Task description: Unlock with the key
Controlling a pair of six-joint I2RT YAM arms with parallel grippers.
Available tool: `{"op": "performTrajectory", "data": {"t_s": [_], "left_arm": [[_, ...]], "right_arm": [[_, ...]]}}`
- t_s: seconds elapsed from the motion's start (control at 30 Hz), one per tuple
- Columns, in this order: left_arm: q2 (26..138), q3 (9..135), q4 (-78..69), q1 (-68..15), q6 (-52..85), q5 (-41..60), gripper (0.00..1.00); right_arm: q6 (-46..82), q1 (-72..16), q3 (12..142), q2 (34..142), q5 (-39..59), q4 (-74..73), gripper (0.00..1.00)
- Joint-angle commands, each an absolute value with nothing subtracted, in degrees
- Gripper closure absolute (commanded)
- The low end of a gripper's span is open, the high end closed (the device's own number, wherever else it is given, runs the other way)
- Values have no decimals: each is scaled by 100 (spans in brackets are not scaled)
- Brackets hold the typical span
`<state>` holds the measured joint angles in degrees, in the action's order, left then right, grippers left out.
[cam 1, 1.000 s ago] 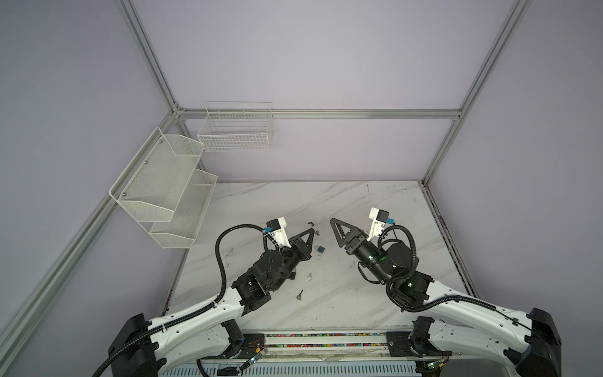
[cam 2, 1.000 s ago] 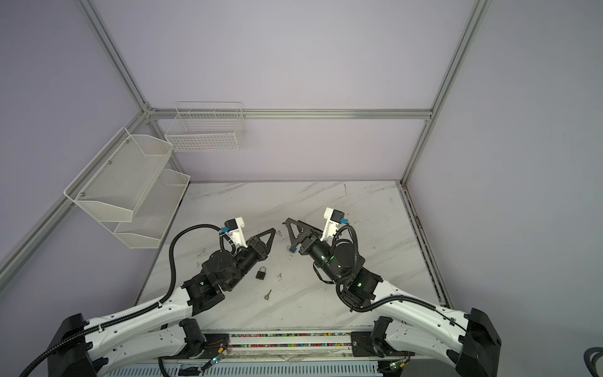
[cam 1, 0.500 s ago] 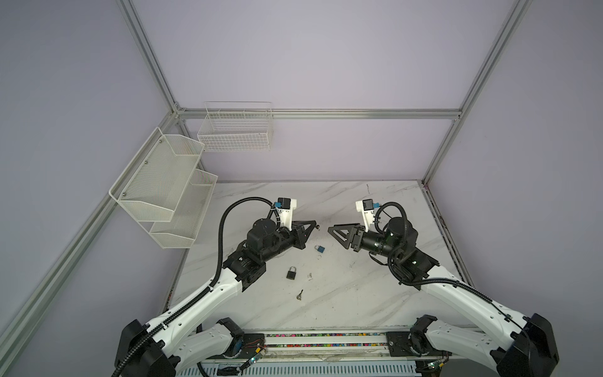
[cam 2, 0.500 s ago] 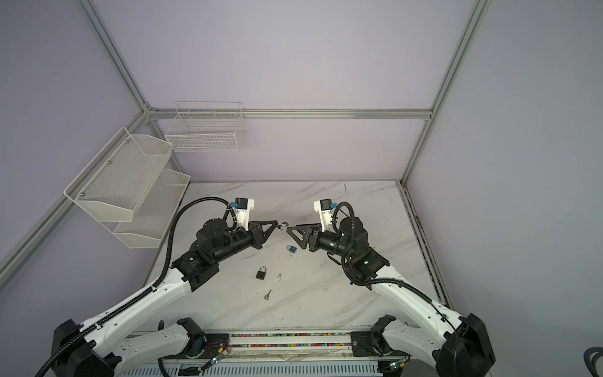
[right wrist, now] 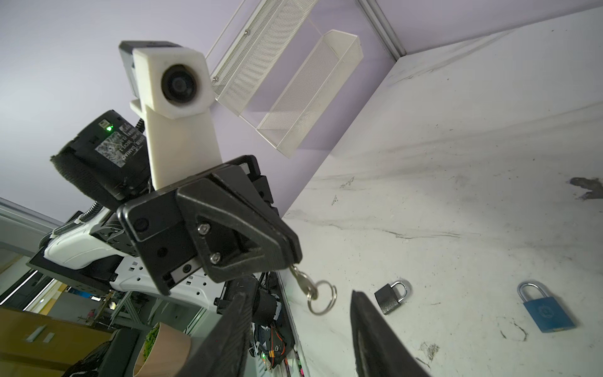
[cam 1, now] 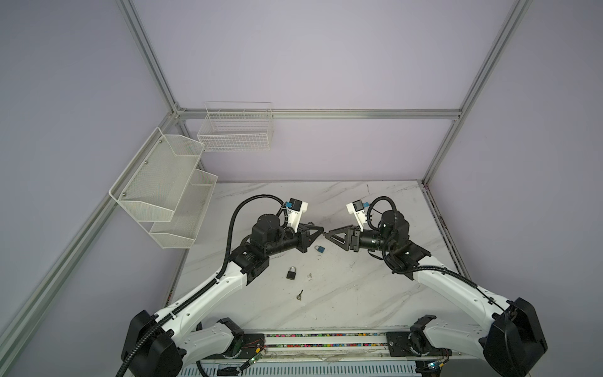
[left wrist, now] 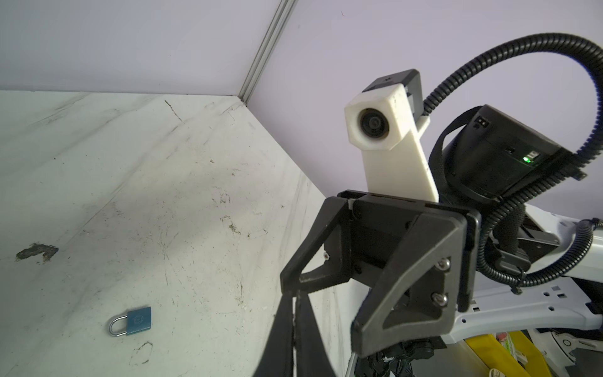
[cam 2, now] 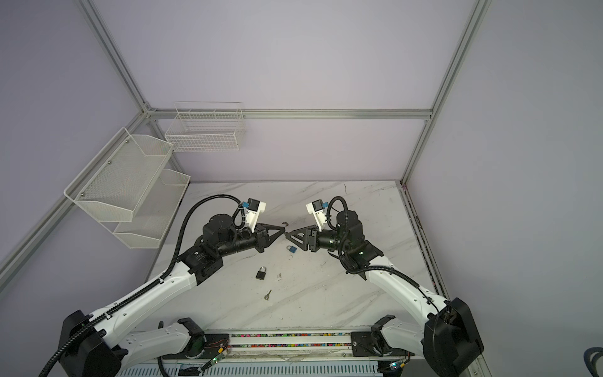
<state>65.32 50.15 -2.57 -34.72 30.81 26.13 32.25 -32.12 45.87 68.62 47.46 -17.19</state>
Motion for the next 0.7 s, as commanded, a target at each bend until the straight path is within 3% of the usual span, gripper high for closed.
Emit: {"op": "performTrajectory", "data": {"t_s": [0.0, 0.67], "left_arm": [[6547, 5646, -518, -3437, 2962, 2947, 100], [6609, 5752, -623, -3402, 3142, 3039, 100]], "right_arm": [[3129, -3176, 4722, 6937, 5098, -2038, 50], [3300, -3052, 4557, 6950, 5348, -2355, 69]]}}
